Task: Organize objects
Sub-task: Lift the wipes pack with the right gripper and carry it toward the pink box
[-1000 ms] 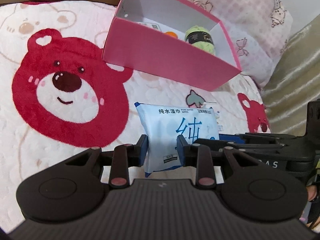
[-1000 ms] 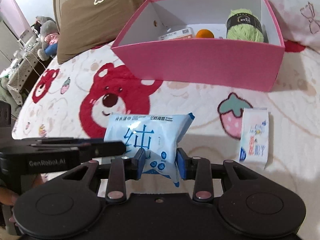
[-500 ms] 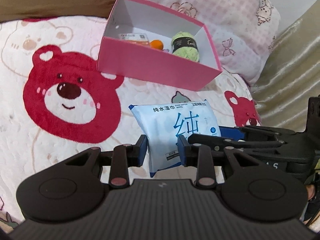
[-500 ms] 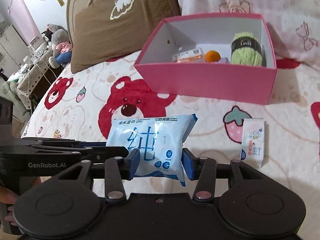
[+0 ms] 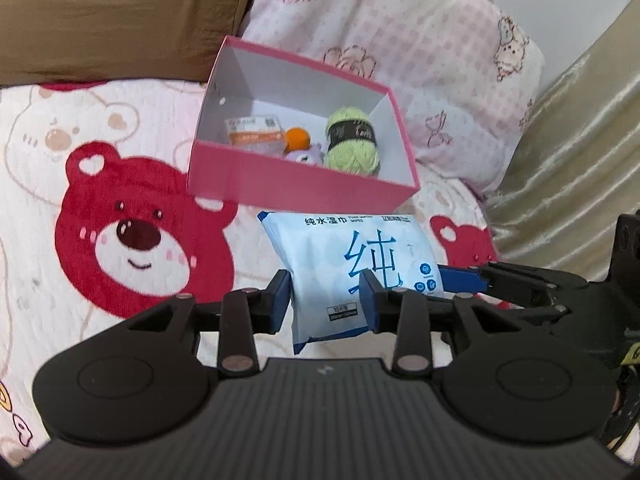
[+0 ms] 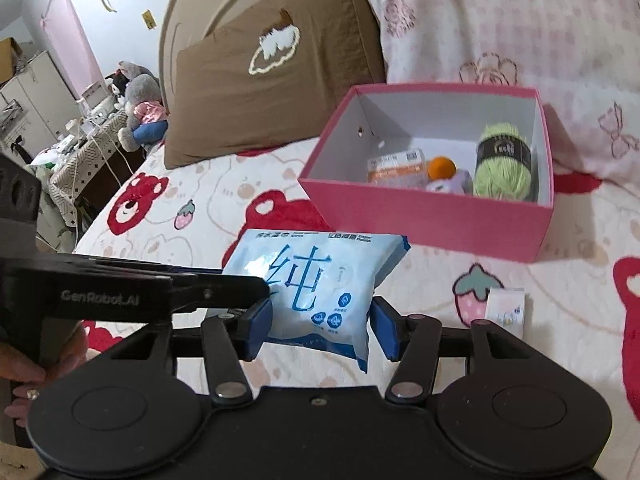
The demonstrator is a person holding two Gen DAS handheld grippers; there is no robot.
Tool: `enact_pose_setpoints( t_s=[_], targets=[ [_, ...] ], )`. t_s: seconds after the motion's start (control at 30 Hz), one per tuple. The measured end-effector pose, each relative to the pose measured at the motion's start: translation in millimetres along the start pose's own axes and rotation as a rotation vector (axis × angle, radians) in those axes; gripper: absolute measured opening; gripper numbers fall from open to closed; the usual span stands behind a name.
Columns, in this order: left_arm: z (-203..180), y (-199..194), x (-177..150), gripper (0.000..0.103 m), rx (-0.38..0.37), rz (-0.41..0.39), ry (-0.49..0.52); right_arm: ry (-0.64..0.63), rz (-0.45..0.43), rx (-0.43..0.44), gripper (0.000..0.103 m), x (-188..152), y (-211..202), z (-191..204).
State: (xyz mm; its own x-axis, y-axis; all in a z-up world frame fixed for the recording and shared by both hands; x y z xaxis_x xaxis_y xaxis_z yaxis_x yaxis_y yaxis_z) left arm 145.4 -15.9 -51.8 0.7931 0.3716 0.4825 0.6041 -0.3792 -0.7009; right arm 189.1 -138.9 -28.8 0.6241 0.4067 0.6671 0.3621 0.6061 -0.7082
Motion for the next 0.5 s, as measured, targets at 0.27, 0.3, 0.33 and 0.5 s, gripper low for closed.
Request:
enact_pose_setpoints(
  t_s=[0.27,0.3,0.33,0.5],
  targets=[
    [-24,-14,40,0.037,0.014,-0.072,0.067,-0.049,-0.066,-0.015,0.062,36,-14,-4],
    [-26,-13,45,0.037,0.013,-0.080,0.076,-0.057,-0.076,-0.014,0.062,42,-15,-4],
    [-26,-11,50,0.037,0.010,-0.084,0.078,-0.065,-0.084,-0.011,0.064,48,-15,-5],
    [-30,3,79,0.039,0.007,-0.090,0.069,-0.112,-0.093,-0.035,0.071,72,-11,-10]
  ],
)
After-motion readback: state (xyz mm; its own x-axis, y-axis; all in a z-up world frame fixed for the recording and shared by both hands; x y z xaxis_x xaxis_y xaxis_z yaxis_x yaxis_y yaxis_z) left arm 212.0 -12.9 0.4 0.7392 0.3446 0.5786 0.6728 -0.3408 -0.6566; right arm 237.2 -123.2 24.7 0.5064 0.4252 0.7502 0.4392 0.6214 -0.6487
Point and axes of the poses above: each gripper's, at about its wrist camera, not at the fingertips, and y roughly the way its jaws point, z to its left, x to its top, the point moved 7 cm from there along y, roughly the way its jaws point, and after that the axes turned 8 degrees about -y, right-handed, at the moved point
